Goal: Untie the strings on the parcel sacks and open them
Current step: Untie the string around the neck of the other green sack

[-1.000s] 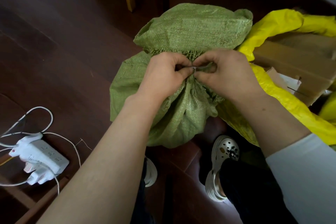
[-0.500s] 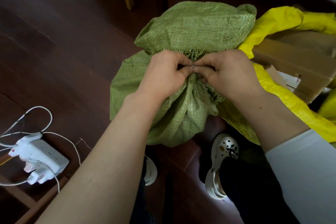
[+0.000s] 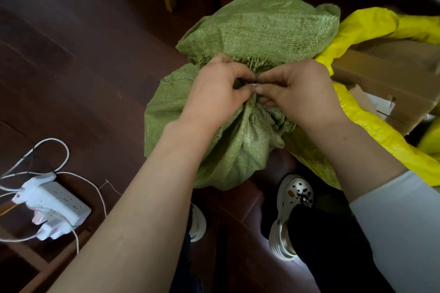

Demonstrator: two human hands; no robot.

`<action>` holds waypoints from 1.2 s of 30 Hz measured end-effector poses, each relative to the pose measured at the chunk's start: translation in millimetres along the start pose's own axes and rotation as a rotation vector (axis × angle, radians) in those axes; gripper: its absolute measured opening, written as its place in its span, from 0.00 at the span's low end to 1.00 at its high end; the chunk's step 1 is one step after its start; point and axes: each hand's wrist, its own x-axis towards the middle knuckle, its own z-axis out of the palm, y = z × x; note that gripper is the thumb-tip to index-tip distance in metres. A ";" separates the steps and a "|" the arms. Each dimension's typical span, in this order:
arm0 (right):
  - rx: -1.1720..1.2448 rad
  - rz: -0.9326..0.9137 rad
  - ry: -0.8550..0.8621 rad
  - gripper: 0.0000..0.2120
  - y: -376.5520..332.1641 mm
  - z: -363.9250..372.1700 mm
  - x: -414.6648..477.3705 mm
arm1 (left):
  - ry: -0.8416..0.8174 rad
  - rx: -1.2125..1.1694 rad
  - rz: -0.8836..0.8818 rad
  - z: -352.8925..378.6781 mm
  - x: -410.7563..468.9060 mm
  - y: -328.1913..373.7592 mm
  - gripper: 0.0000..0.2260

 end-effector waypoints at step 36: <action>0.630 0.227 -0.057 0.03 -2.0 0.4 -1.0 | 0.073 -0.203 -0.031 0.0 -0.9 2.4 0.07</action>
